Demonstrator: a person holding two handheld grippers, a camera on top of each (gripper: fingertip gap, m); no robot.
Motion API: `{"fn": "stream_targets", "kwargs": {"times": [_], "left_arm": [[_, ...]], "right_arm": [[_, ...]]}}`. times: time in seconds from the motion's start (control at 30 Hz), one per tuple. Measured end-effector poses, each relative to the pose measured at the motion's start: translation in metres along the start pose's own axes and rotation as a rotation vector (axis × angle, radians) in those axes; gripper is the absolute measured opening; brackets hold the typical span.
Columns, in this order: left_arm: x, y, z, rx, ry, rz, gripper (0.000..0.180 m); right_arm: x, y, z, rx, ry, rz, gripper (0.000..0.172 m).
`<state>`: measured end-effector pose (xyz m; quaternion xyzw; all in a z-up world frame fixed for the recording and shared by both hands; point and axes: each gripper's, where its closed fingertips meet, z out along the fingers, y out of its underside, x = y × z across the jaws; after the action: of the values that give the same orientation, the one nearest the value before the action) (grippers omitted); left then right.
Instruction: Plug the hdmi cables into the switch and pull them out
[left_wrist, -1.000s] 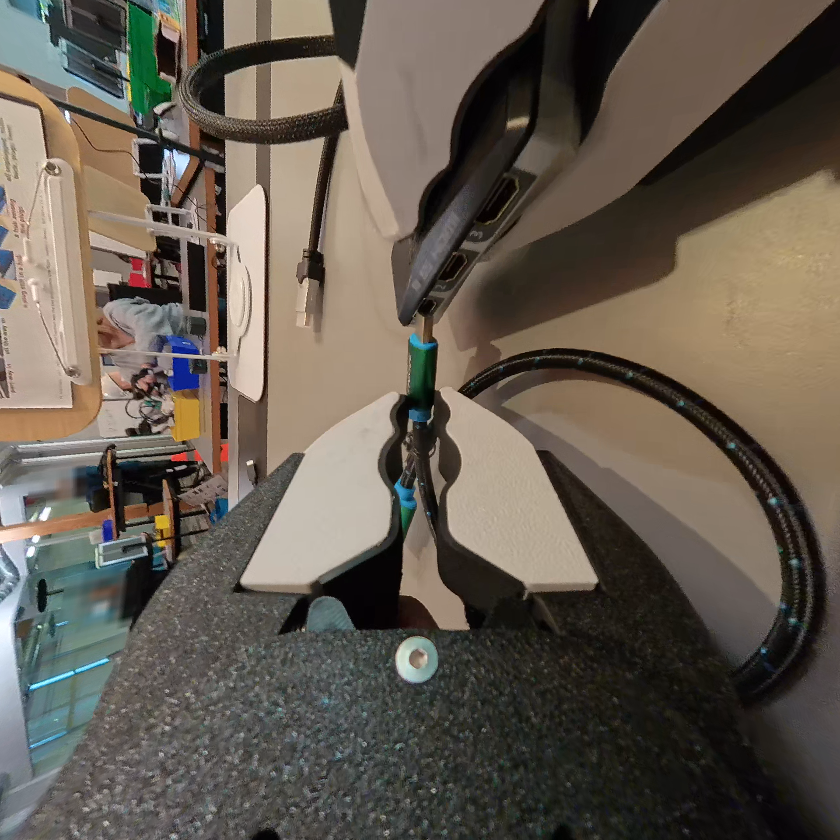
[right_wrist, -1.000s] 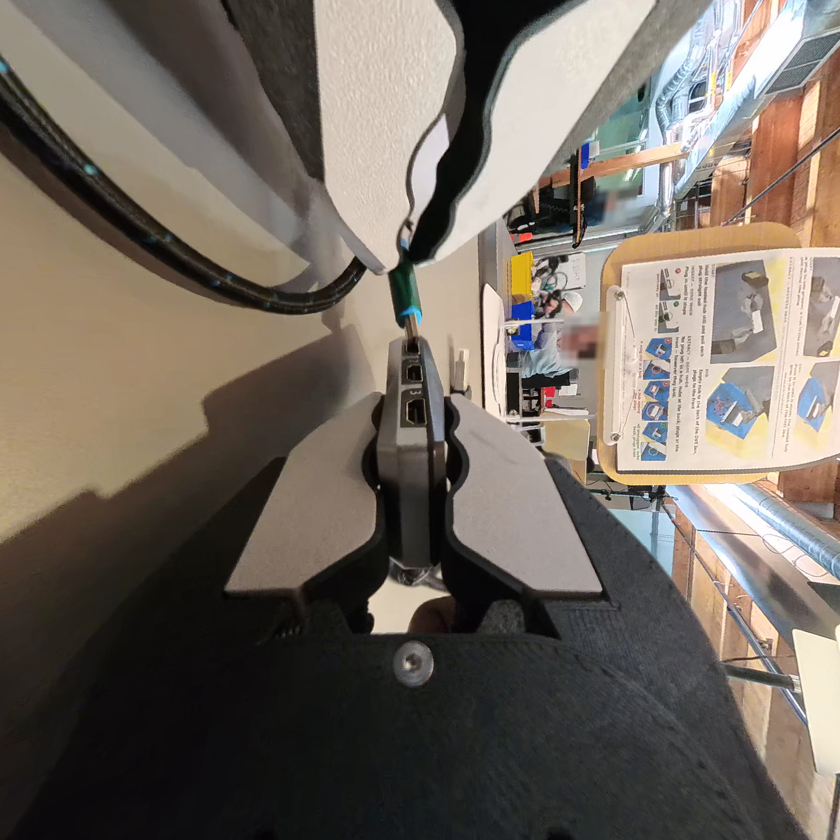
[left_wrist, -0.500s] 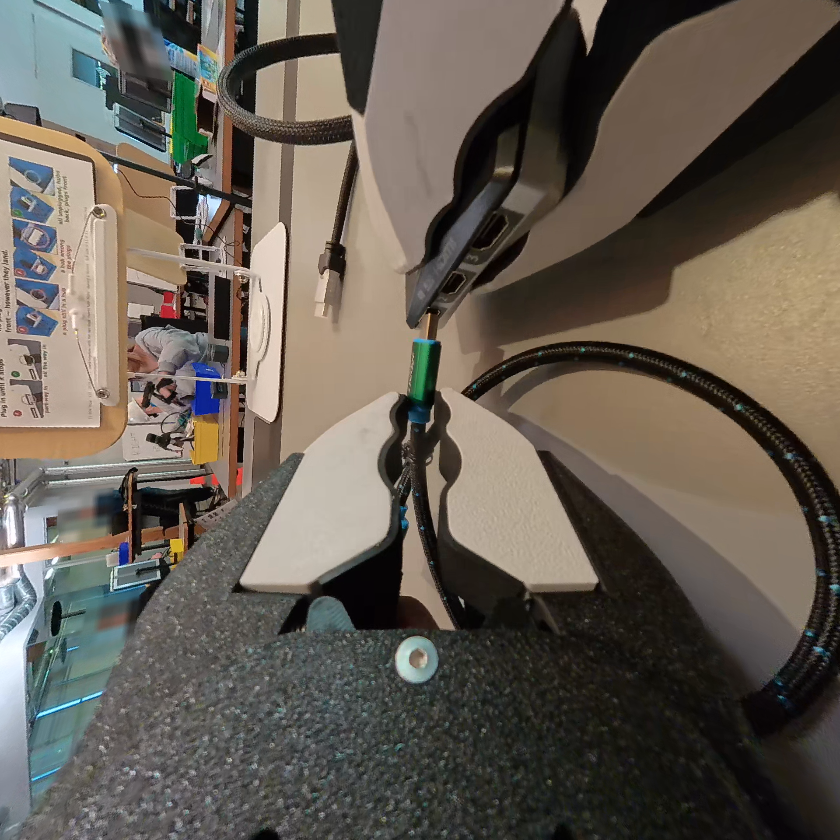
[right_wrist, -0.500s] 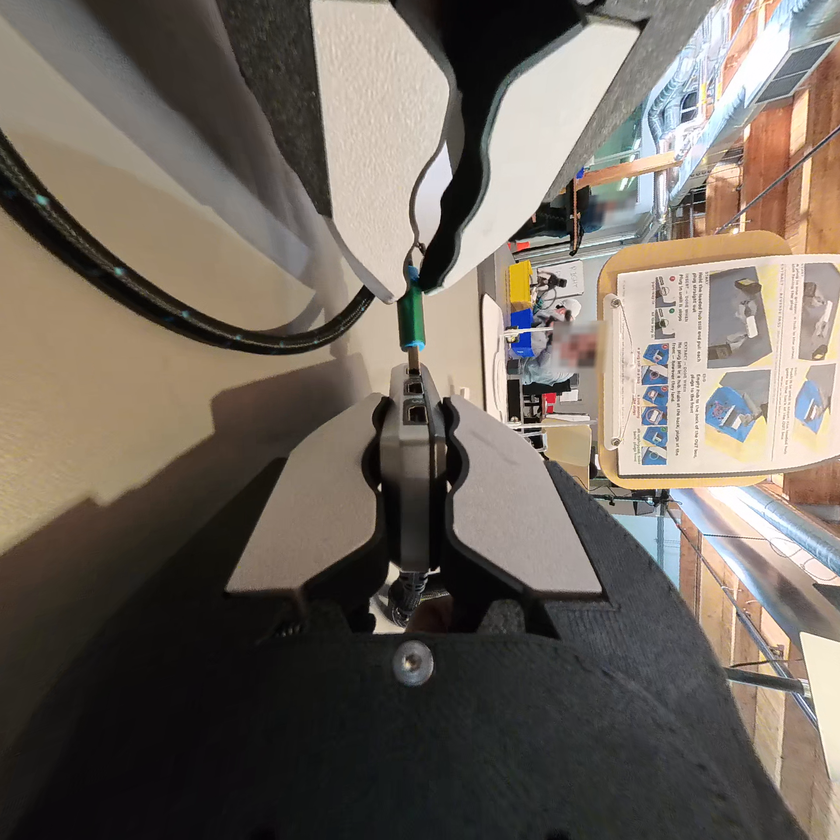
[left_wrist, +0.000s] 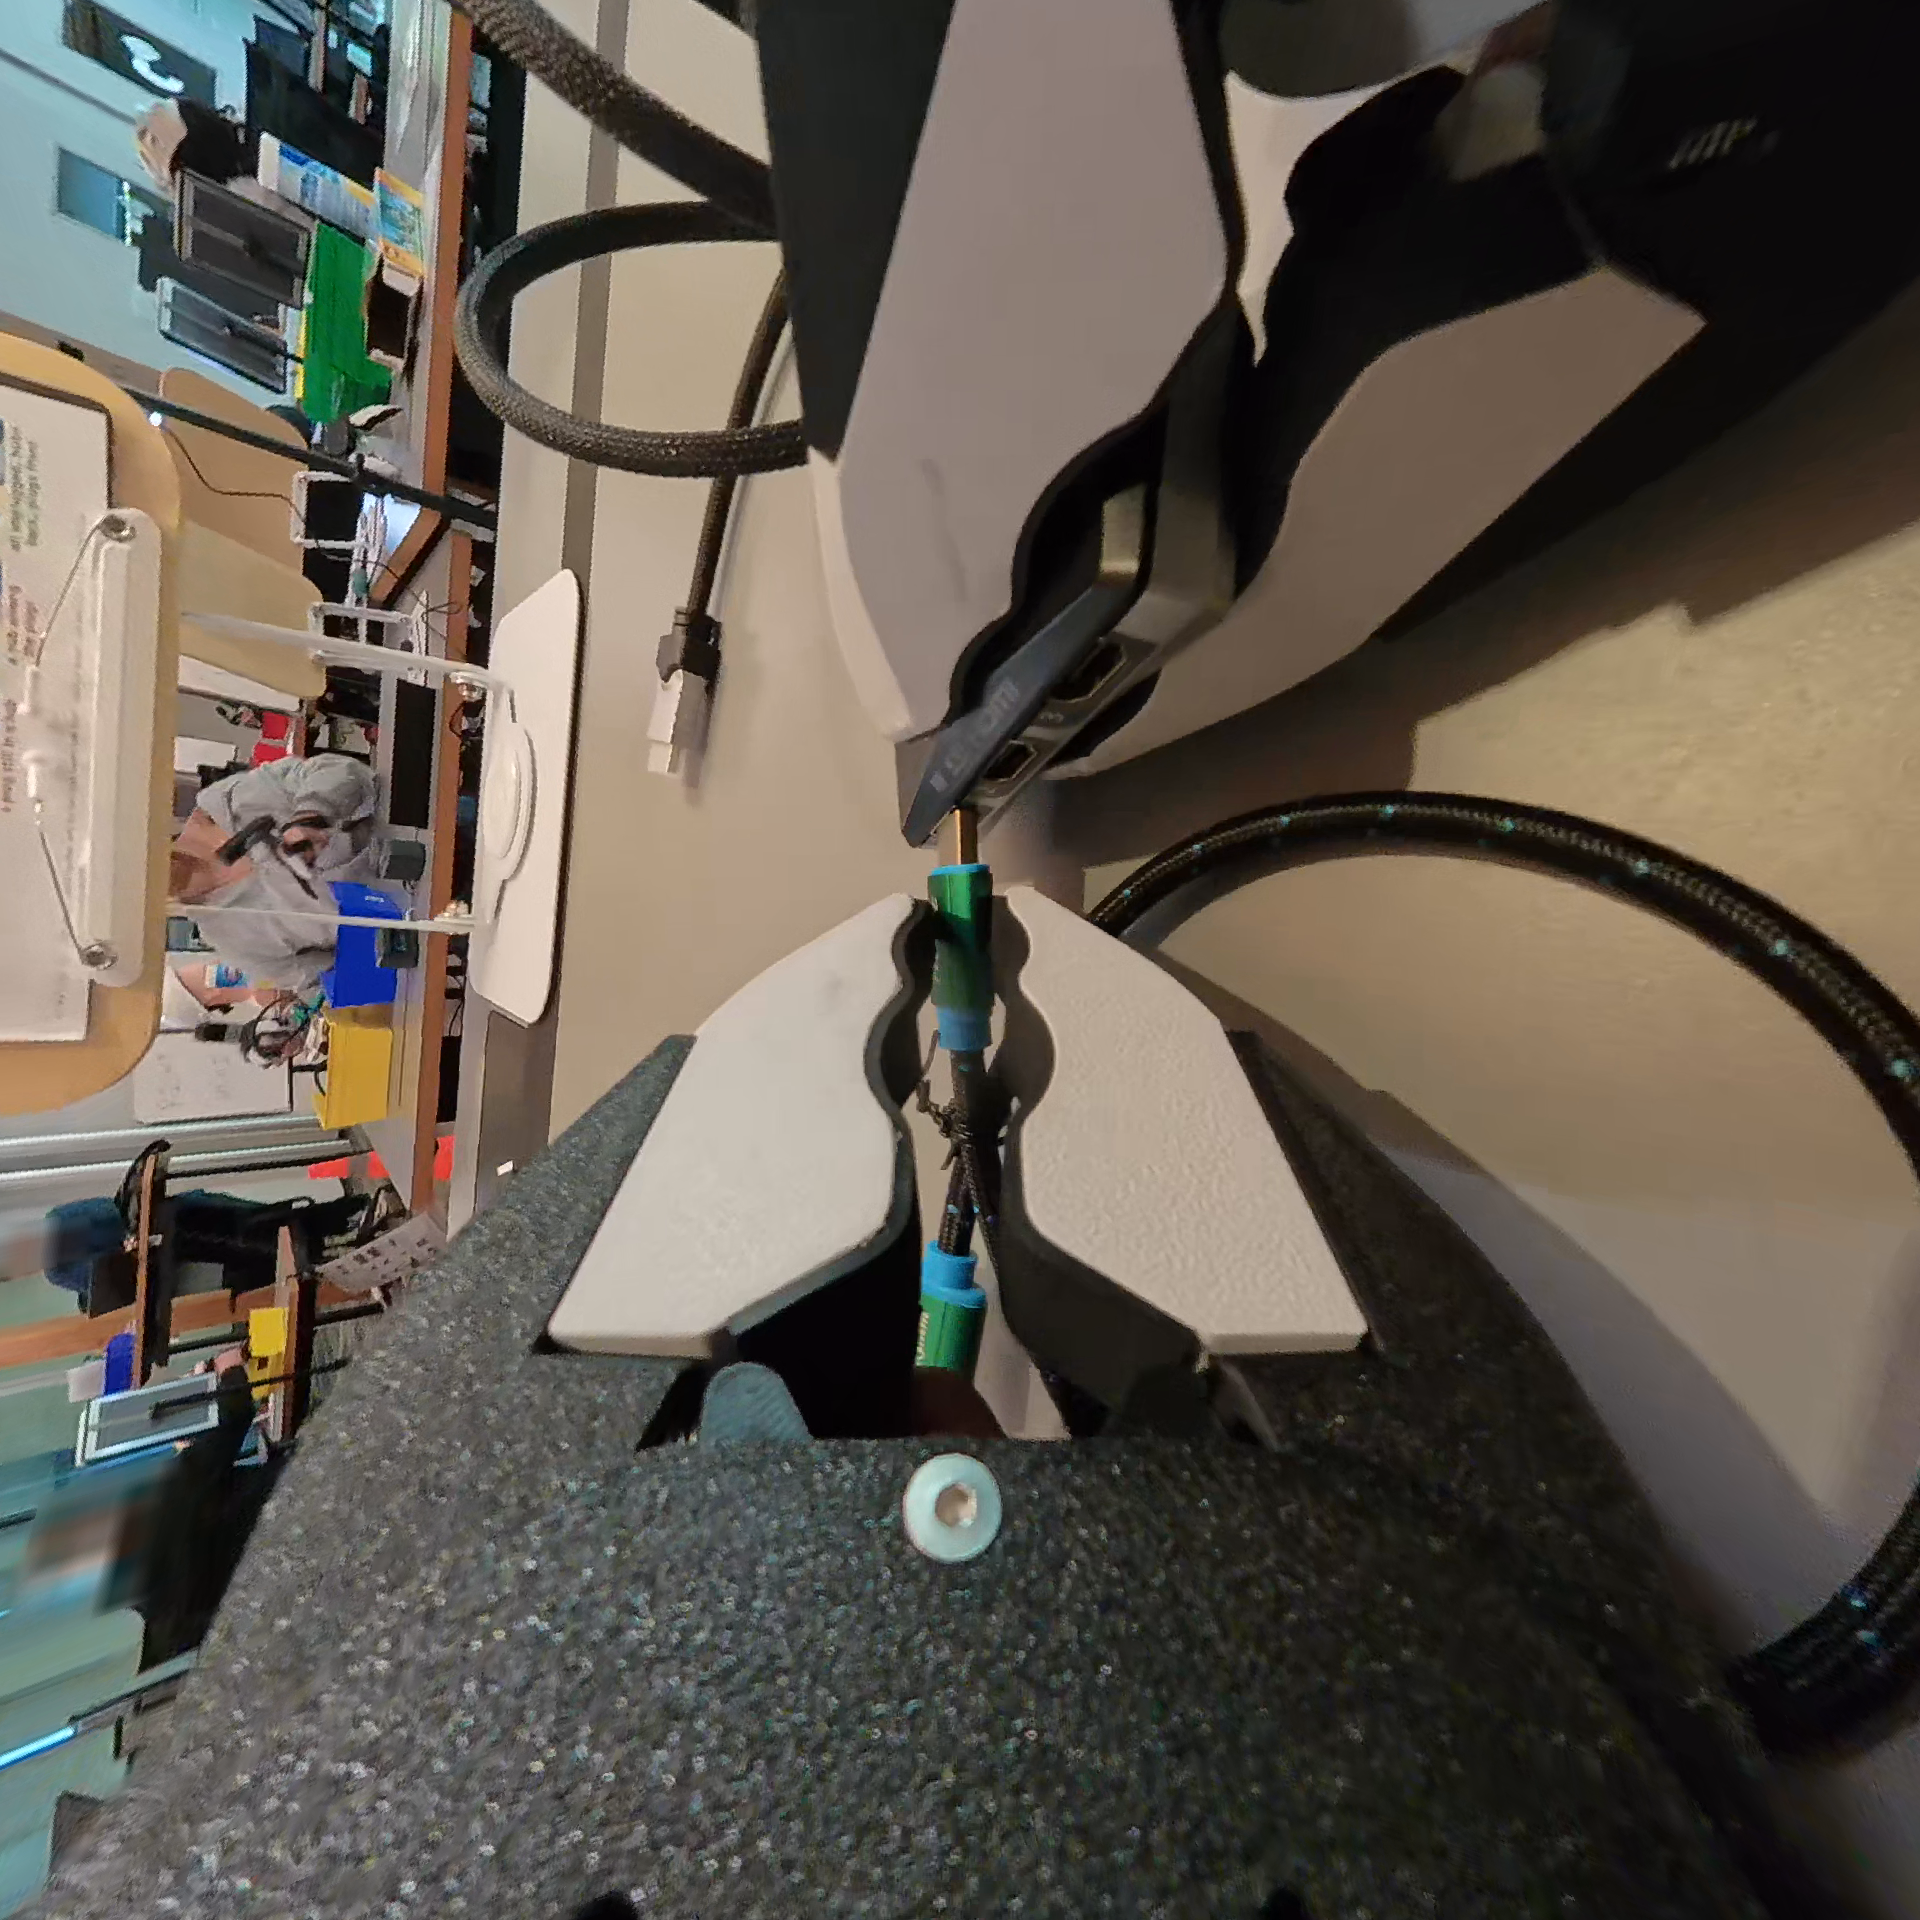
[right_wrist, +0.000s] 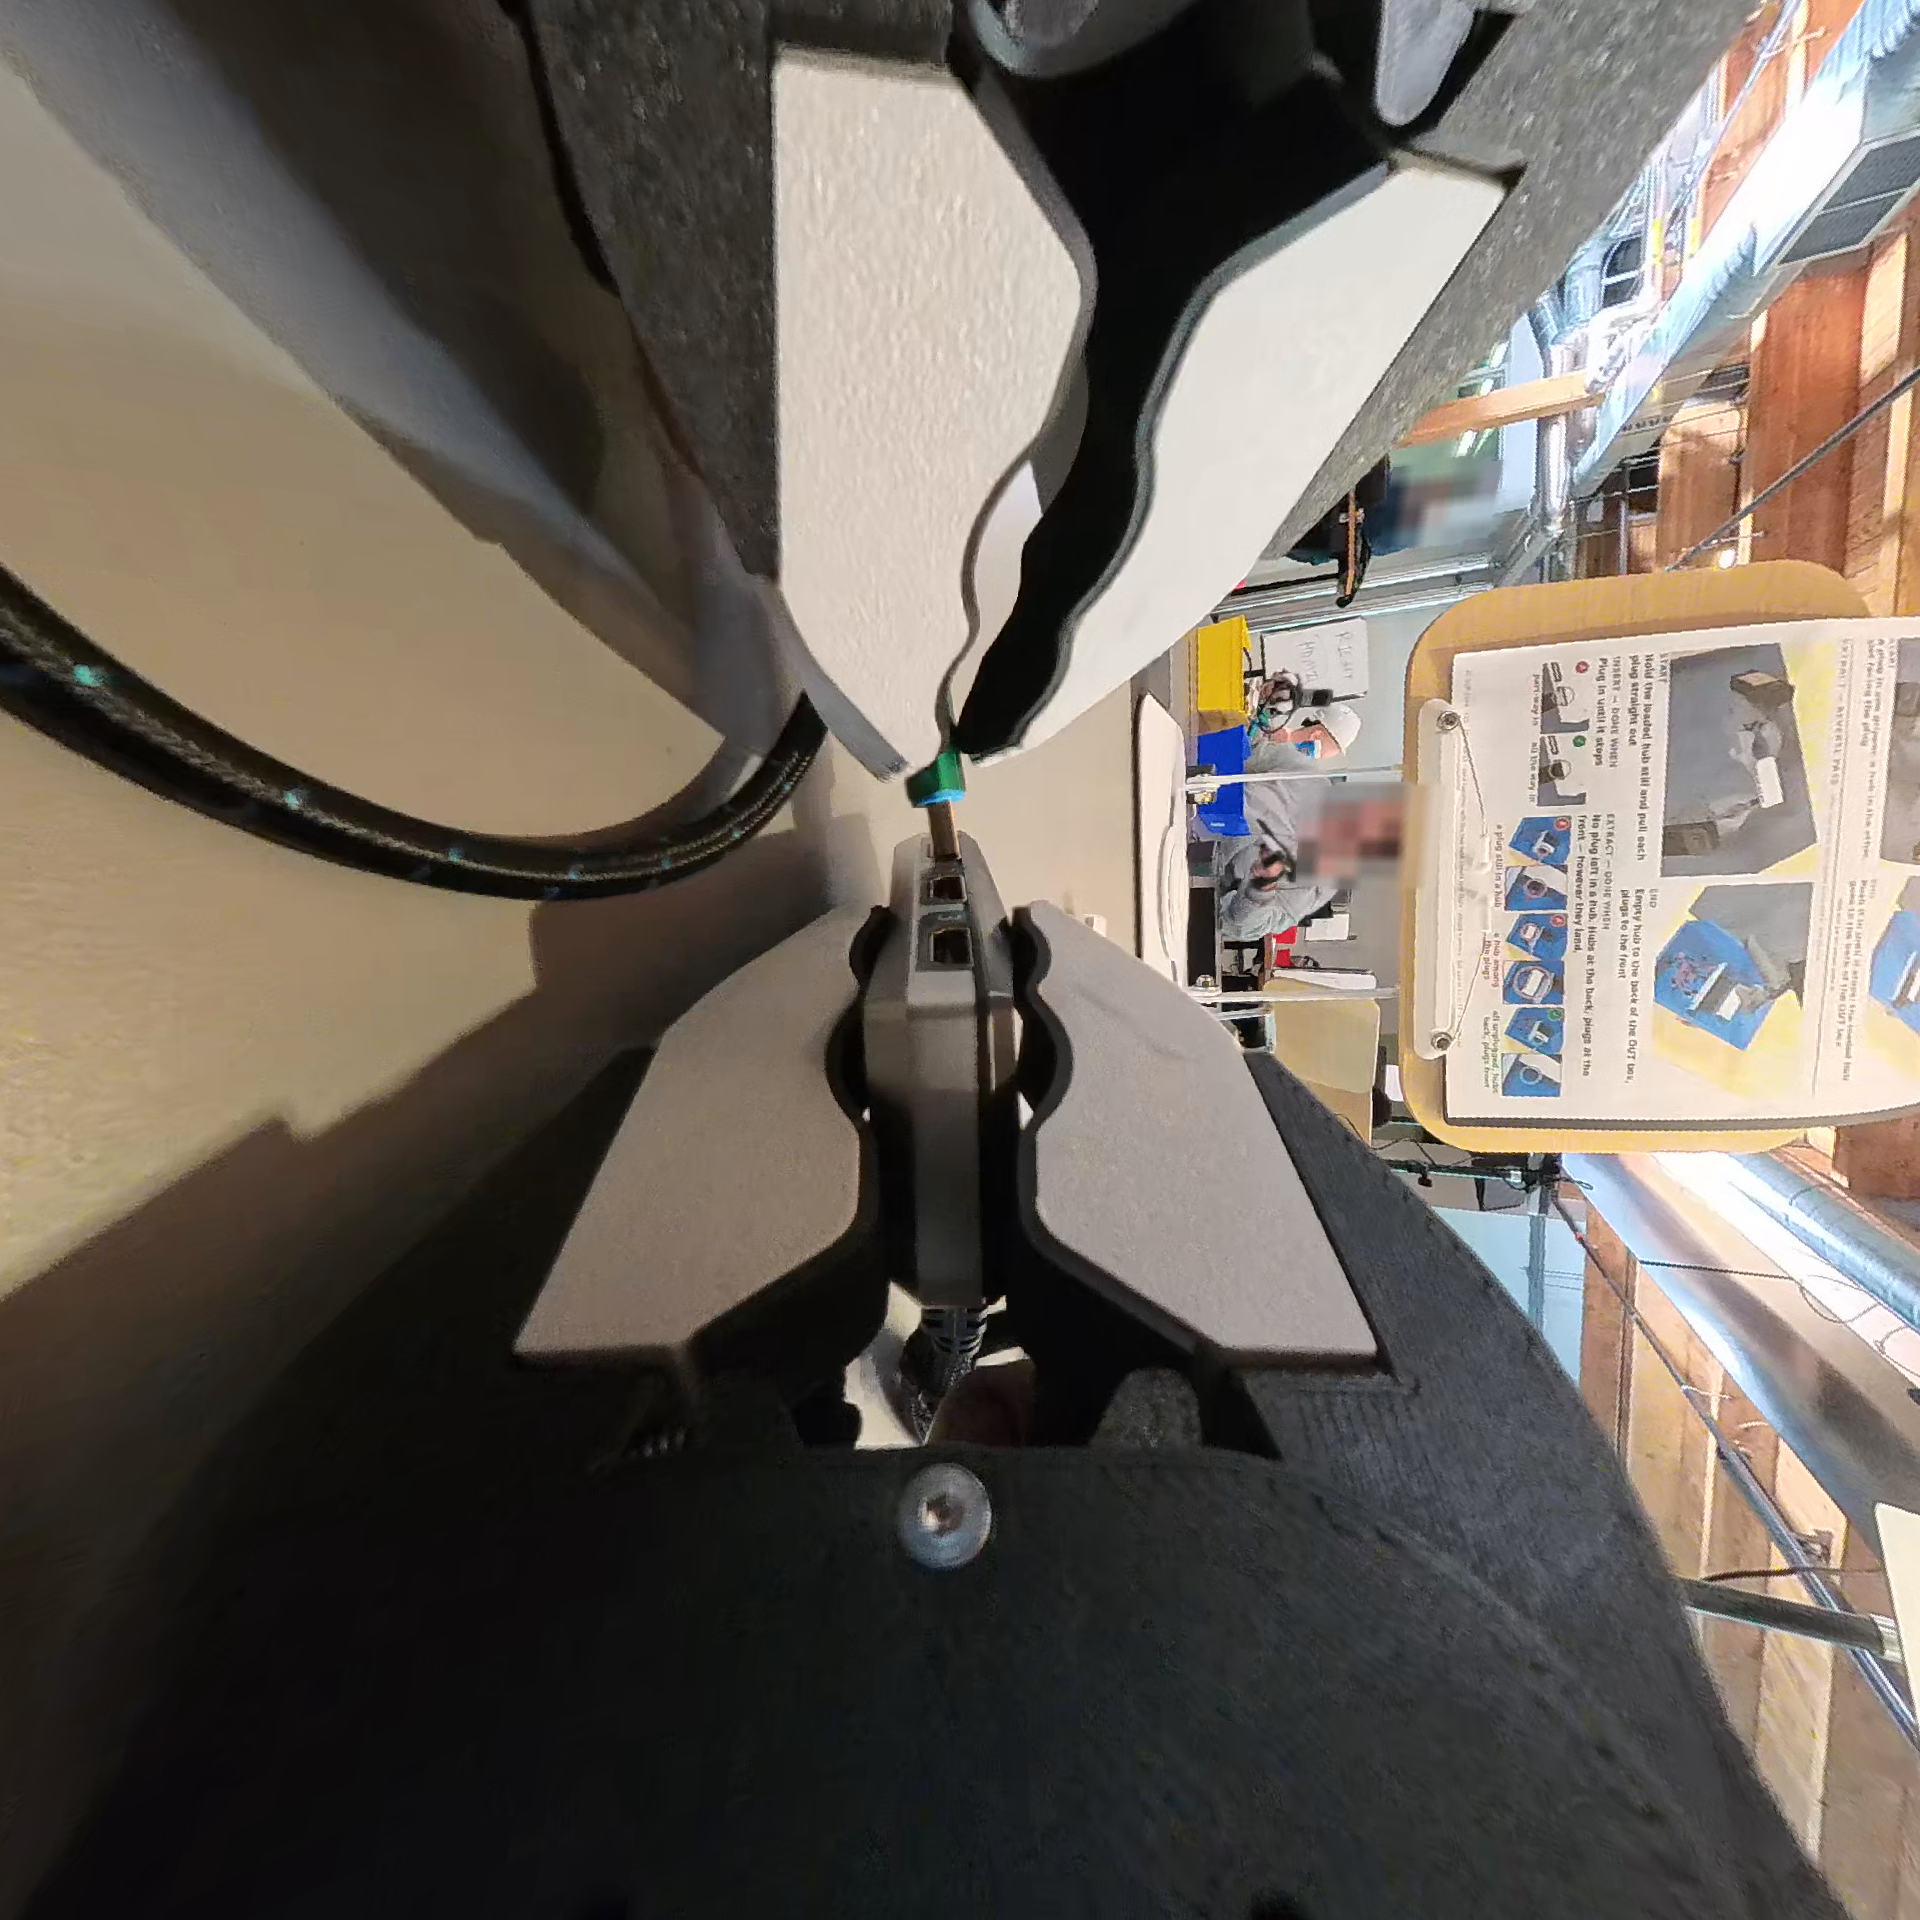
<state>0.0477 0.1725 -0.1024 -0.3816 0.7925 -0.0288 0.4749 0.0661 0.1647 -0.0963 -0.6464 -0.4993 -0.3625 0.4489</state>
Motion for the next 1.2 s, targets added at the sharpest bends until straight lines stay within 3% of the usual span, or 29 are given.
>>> {"fn": "stream_targets", "kwargs": {"times": [0.27, 0.4, 0.63, 0.77, 0.9, 1.03, 1.2], "left_arm": [[0.004, 0.001, 0.001, -0.057, -0.004, 0.044, 0.01], [0.008, 0.0, 0.001, 0.009, 0.097, -0.105, 0.01], [0.008, -0.002, 0.003, 0.037, 0.138, -0.175, 0.011], [0.0, -0.001, -0.003, 0.088, 0.182, -0.292, 0.031], [-0.001, 0.015, -0.009, 0.043, 0.252, -0.331, 0.035], [0.006, 0.028, -0.009, -0.003, 0.337, -0.398, 0.034], [0.018, 0.023, -0.007, 0.036, 0.428, -0.471, 0.019]], "right_arm": [[-0.003, -0.003, -0.002, 0.004, -0.01, -0.009, 0.021], [-0.007, -0.008, -0.003, 0.043, -0.035, 0.009, 0.021], [-0.006, -0.009, -0.003, 0.049, -0.042, 0.006, 0.022], [-0.008, -0.014, -0.005, 0.072, -0.052, 0.004, 0.022], [-0.007, -0.014, -0.005, 0.079, -0.053, 0.007, 0.022], [-0.005, -0.017, -0.006, 0.092, -0.043, 0.006, 0.022], [-0.007, -0.017, -0.006, 0.092, -0.044, -0.003, 0.022]]}}
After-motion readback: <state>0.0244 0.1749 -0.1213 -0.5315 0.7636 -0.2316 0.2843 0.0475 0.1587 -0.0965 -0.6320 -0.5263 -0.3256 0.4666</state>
